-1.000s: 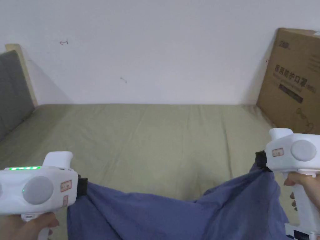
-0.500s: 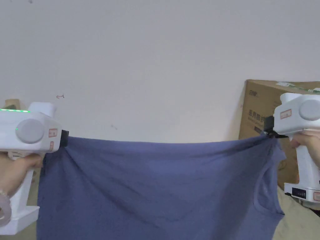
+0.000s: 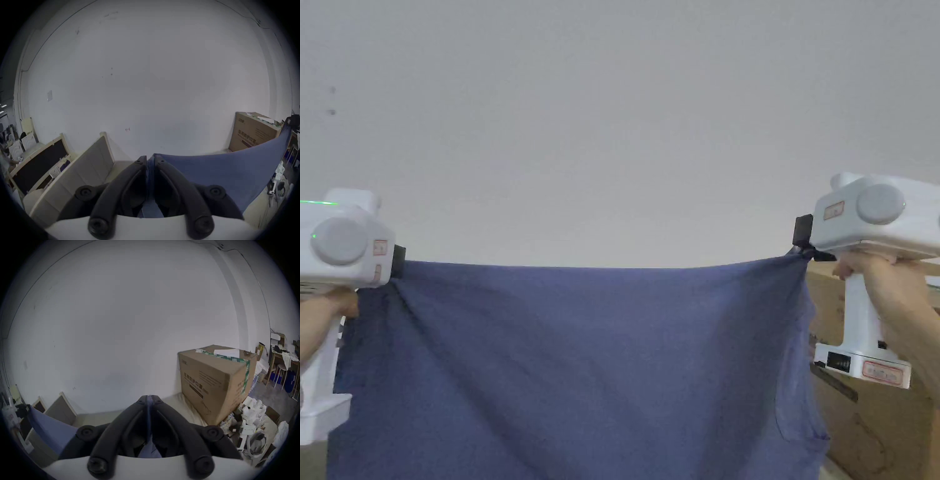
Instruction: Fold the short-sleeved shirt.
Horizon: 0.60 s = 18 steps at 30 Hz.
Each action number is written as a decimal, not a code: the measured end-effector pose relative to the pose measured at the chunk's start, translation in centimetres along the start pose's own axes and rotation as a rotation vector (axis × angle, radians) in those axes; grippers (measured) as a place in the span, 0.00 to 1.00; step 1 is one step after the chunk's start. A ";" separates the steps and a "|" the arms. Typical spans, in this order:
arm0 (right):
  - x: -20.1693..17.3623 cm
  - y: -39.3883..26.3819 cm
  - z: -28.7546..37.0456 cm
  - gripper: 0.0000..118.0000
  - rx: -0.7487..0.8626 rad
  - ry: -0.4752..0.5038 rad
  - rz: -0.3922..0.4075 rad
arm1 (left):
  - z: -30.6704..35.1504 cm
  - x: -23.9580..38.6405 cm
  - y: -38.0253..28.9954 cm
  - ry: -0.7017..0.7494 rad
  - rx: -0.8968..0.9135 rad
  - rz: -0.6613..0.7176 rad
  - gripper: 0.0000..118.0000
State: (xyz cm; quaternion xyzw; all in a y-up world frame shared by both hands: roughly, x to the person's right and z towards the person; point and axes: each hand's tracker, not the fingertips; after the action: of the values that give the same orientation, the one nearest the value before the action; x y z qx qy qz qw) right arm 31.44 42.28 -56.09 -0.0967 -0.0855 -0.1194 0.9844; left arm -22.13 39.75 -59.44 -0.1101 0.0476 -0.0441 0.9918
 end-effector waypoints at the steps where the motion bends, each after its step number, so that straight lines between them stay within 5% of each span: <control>1: -0.2 1.1 -0.9 0.03 0.001 0.012 -0.019 | -1.1 0.0 0.8 0.003 0.007 -0.005 0.05; 9: -3.8 5.0 -4.8 0.03 0.079 -0.022 0.035 | -7.1 0.2 3.8 0.038 0.100 -0.024 0.05; 18: -3.7 -4.0 -13.4 0.03 -0.087 -0.054 0.096 | -13.5 0.8 -5.5 0.057 0.045 -0.070 0.05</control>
State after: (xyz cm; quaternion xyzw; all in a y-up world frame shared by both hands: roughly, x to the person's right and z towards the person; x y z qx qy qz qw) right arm 28.82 36.47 -69.10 -0.1465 -0.1019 -0.0732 0.9812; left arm -23.18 31.46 -71.35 -0.0881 0.0709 -0.0831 0.9901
